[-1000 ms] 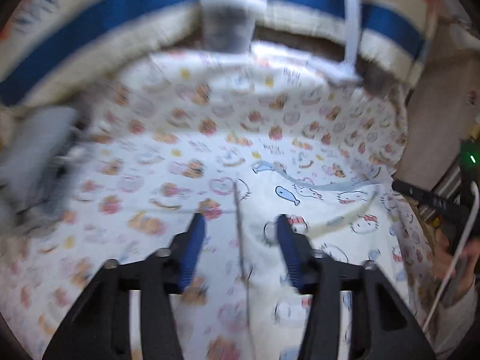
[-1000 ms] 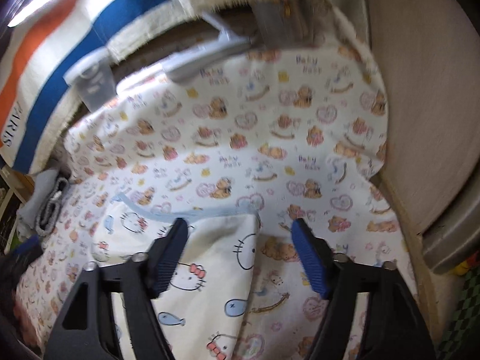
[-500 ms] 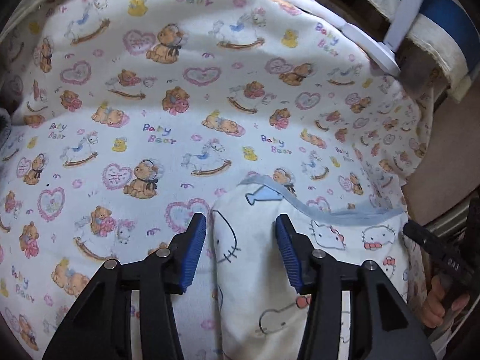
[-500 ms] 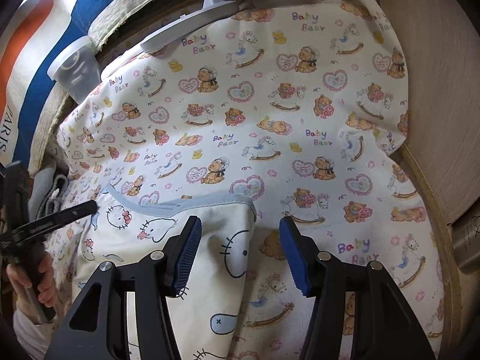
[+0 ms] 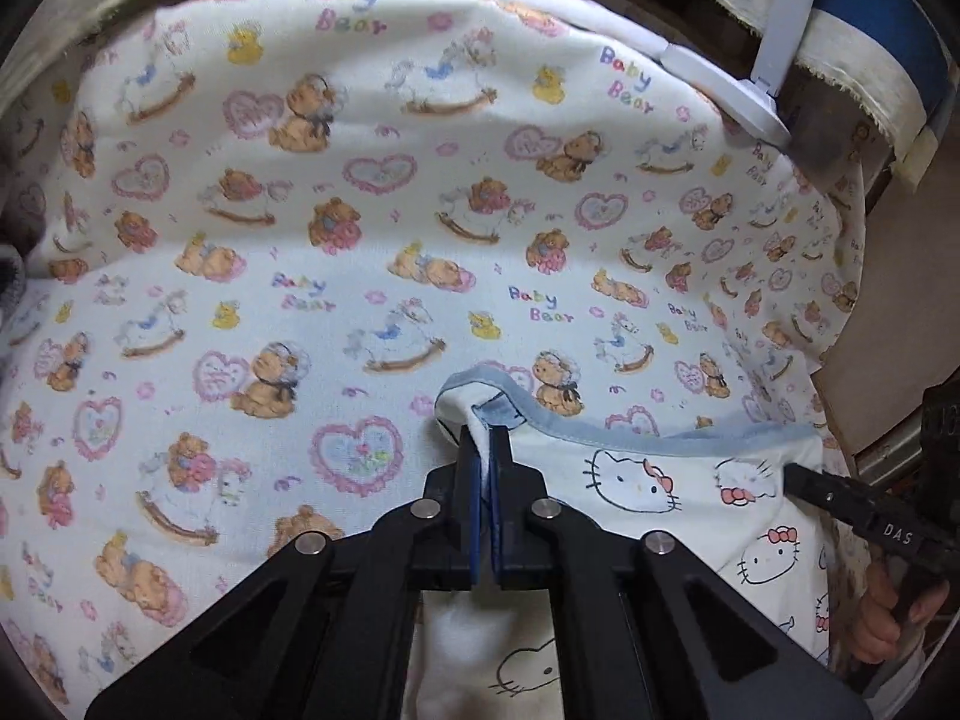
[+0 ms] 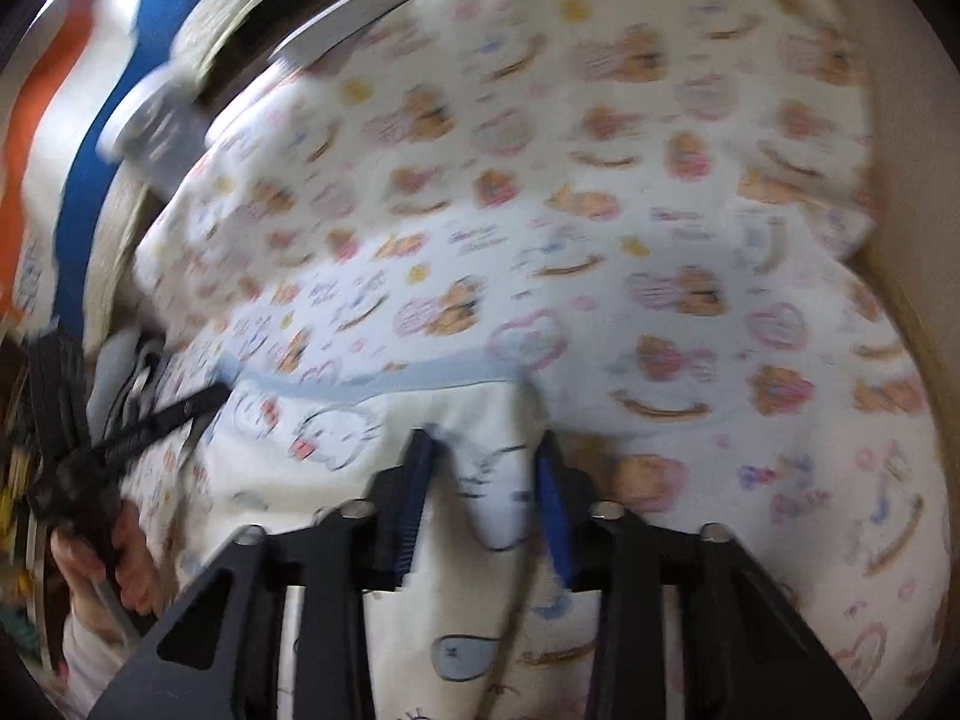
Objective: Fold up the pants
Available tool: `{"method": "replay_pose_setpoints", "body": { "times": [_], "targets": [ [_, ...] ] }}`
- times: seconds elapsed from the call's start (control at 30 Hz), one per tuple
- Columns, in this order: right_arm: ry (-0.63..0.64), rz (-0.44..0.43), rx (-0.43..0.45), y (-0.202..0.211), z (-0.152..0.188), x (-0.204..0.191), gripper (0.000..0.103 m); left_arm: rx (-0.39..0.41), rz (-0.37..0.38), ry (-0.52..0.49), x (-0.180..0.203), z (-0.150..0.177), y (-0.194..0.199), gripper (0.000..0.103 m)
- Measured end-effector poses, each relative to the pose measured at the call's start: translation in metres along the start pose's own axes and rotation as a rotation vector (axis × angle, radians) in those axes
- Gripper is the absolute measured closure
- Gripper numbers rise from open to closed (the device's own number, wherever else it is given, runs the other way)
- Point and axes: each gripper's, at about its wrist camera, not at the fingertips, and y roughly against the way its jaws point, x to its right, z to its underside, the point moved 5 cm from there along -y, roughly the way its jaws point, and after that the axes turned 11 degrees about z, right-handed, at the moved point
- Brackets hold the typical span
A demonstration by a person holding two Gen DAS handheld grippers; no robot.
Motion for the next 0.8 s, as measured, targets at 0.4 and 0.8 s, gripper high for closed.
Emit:
{"method": "replay_pose_setpoints", "body": {
  "times": [0.4,0.8],
  "targets": [
    [0.178,0.076,0.103,0.022,-0.019,-0.069,0.095,0.095,-0.091,-0.010,-0.026,-0.019,0.062,0.102],
    [0.264,0.037,0.185,0.012,-0.046,-0.156,0.095,0.193,-0.227,0.022,-0.084,-0.043,0.131,0.102]
  ]
}}
